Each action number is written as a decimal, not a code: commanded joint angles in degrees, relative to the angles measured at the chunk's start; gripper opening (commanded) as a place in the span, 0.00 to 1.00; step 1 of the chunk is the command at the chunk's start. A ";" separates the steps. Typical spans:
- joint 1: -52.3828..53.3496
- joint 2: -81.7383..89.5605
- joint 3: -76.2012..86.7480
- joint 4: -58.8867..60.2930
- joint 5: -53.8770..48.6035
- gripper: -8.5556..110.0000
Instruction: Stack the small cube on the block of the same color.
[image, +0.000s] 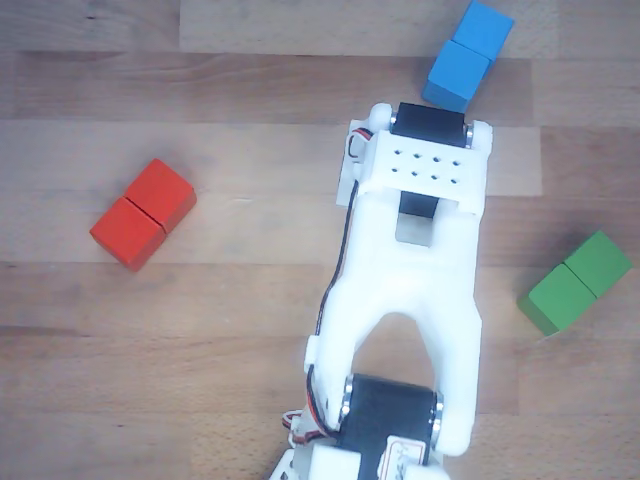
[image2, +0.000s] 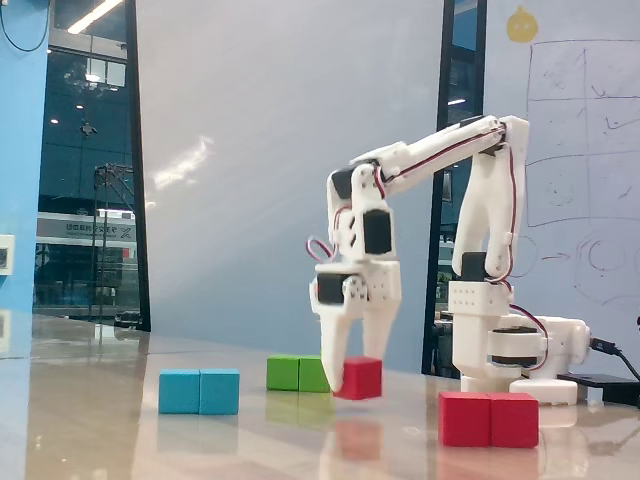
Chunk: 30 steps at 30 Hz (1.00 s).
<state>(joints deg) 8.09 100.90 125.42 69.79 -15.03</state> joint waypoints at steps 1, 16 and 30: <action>0.35 8.70 -7.21 0.09 -0.18 0.15; -25.93 18.28 -18.98 0.18 0.53 0.15; -48.08 19.95 -16.87 0.26 -0.18 0.15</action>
<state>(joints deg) -37.09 117.51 112.59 69.96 -15.38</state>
